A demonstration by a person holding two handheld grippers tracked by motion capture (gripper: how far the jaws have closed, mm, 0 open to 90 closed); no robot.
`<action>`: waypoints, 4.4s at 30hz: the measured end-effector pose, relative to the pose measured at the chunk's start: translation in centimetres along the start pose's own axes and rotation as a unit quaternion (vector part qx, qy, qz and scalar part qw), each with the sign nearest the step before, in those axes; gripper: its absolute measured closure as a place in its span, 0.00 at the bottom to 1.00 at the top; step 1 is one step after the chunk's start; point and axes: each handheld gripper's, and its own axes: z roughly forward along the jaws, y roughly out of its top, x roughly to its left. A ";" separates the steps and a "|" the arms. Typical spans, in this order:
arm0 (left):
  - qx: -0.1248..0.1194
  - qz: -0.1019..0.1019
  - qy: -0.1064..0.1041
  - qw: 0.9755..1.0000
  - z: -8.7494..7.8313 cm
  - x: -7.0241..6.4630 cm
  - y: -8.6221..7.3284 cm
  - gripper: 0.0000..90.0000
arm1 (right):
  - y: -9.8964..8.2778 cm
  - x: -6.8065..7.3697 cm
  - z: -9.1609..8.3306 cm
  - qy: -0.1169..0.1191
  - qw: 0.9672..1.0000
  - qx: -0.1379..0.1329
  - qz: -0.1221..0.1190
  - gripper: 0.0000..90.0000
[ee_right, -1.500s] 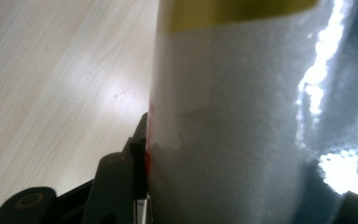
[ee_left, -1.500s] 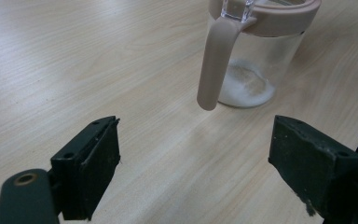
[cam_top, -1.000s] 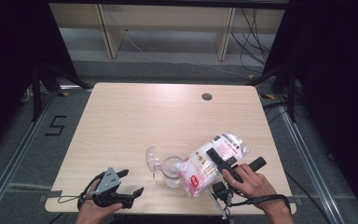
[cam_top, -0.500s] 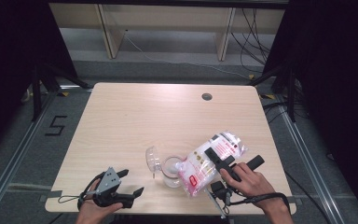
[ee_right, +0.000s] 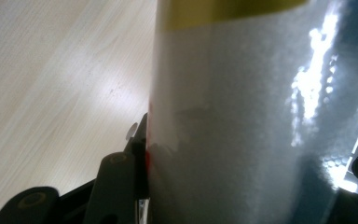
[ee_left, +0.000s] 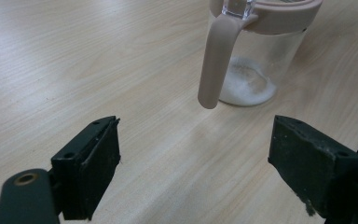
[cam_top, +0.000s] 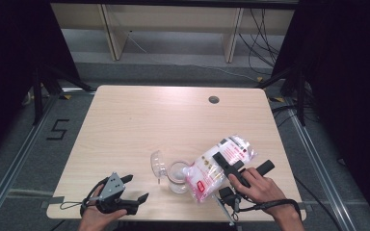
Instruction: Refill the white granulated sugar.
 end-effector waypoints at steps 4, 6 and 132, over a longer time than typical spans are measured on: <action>0.002 -0.010 0.004 1.000 -0.1 -0.1 0.0 0.18 | 0.0 -0.2 0.0 0.003 1.000 0.001 -0.003 0.63; 0.001 -0.013 0.005 1.000 -0.1 -0.1 -0.1 0.18 | 0.1 -0.2 0.0 0.001 1.000 -0.002 -0.007 0.64; -0.004 -0.015 0.005 1.000 -0.1 -0.1 0.0 0.18 | -0.2 0.1 -0.1 -0.004 1.000 -0.014 -0.002 0.72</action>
